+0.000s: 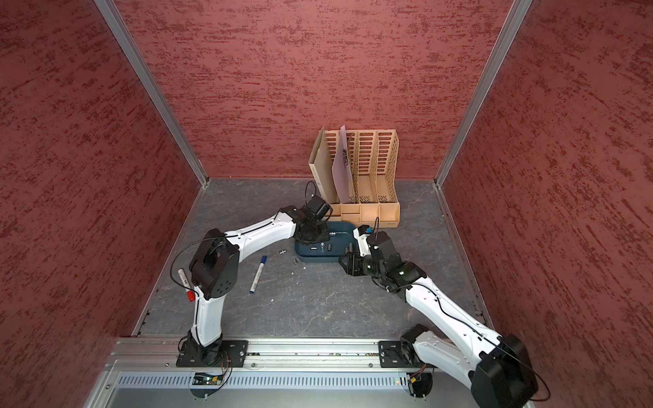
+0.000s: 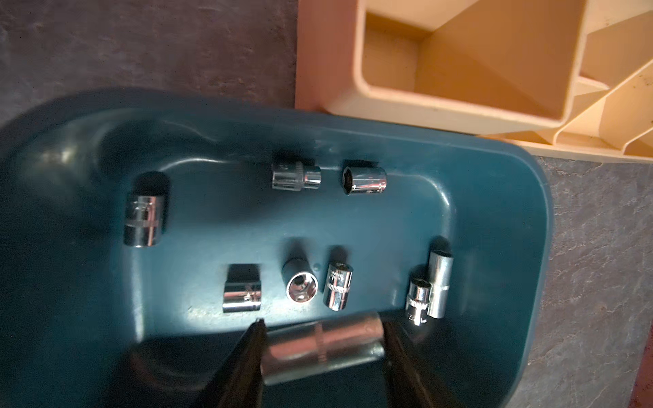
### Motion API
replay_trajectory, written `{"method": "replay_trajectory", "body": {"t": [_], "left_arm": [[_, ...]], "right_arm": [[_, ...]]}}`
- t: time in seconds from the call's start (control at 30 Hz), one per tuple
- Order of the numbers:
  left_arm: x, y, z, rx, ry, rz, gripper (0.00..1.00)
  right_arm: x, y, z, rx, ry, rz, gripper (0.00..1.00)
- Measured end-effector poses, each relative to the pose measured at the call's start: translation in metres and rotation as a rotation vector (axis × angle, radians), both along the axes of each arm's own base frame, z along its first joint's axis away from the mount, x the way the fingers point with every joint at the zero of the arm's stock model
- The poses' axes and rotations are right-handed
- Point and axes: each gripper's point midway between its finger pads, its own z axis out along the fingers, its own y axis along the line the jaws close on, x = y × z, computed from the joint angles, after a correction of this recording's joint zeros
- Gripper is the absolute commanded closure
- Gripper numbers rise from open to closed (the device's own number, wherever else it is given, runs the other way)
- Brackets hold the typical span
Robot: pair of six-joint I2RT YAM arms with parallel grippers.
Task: Put the socket on the desktop into the storage box
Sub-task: Place the socket head in the storage box.
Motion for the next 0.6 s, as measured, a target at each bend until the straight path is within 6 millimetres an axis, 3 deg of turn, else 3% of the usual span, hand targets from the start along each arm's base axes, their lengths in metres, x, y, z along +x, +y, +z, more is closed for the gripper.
{"method": "replay_trajectory", "body": {"t": [0.47,0.6], "left_arm": [[0.008,-0.022,-0.033,0.012,0.051,-0.042,0.58],[0.011,-0.027,-0.029,0.002,0.041,-0.050,0.56]], "right_arm": [[-0.001,-0.012,-0.010,-0.015,0.029,-0.034,0.51],[-0.003,-0.014,-0.015,-0.021,0.042,-0.036,0.51]]}}
